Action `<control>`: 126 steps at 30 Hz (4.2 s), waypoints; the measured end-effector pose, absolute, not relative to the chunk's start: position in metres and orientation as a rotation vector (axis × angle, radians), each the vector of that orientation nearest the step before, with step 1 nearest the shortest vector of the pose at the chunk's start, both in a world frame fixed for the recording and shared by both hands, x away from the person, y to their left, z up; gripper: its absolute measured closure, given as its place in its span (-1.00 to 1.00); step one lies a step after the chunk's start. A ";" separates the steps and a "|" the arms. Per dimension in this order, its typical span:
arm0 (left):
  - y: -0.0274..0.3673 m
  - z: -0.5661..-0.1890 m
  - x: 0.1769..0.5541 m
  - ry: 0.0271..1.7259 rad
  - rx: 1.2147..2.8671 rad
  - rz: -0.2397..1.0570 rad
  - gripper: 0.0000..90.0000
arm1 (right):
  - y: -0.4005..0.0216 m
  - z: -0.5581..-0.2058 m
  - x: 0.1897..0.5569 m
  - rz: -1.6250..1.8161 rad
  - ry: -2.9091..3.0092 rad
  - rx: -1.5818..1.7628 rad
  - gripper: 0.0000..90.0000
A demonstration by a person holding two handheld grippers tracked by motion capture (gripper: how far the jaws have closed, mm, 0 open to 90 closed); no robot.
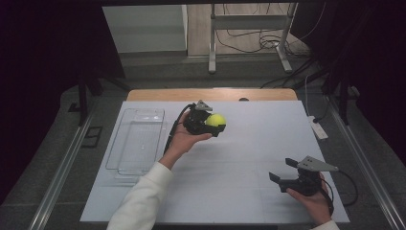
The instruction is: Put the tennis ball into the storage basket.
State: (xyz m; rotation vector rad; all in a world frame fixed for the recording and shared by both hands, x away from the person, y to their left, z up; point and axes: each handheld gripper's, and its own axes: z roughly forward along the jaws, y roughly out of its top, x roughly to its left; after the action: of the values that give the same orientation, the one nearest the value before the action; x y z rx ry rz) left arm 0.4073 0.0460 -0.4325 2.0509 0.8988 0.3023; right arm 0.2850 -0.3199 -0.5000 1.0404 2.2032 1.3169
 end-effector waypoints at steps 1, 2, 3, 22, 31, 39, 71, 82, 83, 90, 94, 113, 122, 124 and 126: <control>0.047 -0.432 0.407 0.900 2.049 0.302 -0.40 | -0.320 -0.500 0.285 1.317 2.203 1.040 -0.75; 0.047 -0.432 0.407 0.901 2.046 0.302 -0.40 | -0.320 -0.500 0.285 1.317 2.203 1.040 -0.75; 0.048 -0.431 0.407 0.900 2.043 0.304 -0.40 | -0.320 -0.500 0.285 1.317 2.204 1.040 -0.75; 0.059 -0.423 0.404 0.906 2.013 0.330 -0.40 | -0.320 -0.500 0.285 1.311 2.204 1.039 -0.75; 0.064 -0.419 0.402 0.909 2.000 0.345 -0.40 | -0.320 -0.500 0.285 1.316 2.200 1.041 -0.75; 0.069 -0.415 0.401 0.907 1.982 0.348 -0.40 | -0.320 -0.499 0.285 1.319 2.191 1.040 -0.75; 0.091 -0.405 0.396 0.930 1.925 0.396 -0.40 | -0.320 -0.500 0.285 1.316 2.193 1.040 -0.75; 0.103 -0.402 0.394 0.948 1.906 0.417 -0.40 | -0.319 -0.500 0.285 1.310 2.194 1.042 -0.75; 0.104 -0.401 0.394 0.949 1.906 0.419 -0.40 | -0.319 -0.500 0.285 1.309 2.195 1.043 -0.75; 0.110 -0.399 0.391 0.958 1.895 0.432 -0.40 | -0.319 -0.500 0.285 1.305 2.195 1.045 -0.75; 0.113 -0.397 0.389 0.959 1.893 0.438 -0.40 | -0.319 -0.500 0.285 1.304 2.195 1.047 -0.75; 0.120 -0.400 0.388 0.974 1.877 0.447 -0.40 | -0.319 -0.500 0.285 1.304 2.196 1.045 -0.75; 0.126 -0.398 0.388 0.986 1.864 0.460 -0.40 | -0.319 -0.501 0.286 1.298 2.200 1.048 -0.75; 0.127 -0.398 0.388 0.989 1.863 0.464 -0.40 | -0.319 -0.501 0.286 1.298 2.200 1.049 -0.75; 0.128 -0.397 0.389 0.992 1.860 0.465 -0.40 | -0.319 -0.501 0.286 1.297 2.200 1.049 -0.75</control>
State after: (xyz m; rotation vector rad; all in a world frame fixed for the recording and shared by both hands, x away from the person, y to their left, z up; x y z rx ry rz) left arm 0.3888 0.1281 -0.3972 1.8600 0.9922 0.4646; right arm 0.2857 -0.3190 -0.5010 1.0491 2.1998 1.2973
